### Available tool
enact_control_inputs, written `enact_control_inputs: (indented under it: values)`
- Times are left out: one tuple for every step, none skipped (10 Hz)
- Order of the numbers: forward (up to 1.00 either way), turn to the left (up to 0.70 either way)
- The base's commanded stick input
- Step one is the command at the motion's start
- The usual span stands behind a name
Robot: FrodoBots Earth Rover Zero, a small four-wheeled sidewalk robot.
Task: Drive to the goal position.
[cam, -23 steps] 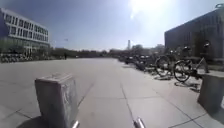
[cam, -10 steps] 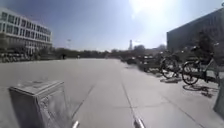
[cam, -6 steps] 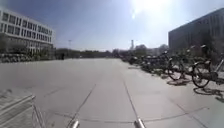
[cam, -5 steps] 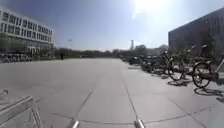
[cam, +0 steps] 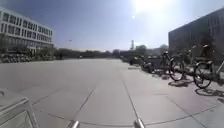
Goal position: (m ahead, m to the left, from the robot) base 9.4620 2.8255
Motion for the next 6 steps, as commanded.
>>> enact_control_inputs:
  values:
    - [0.70,0.00]
    - [0.70,0.00]
    - [0.70,0.00]
    - [0.70,0.00]
    - [0.70,0.00]
    - [0.70,0.00]
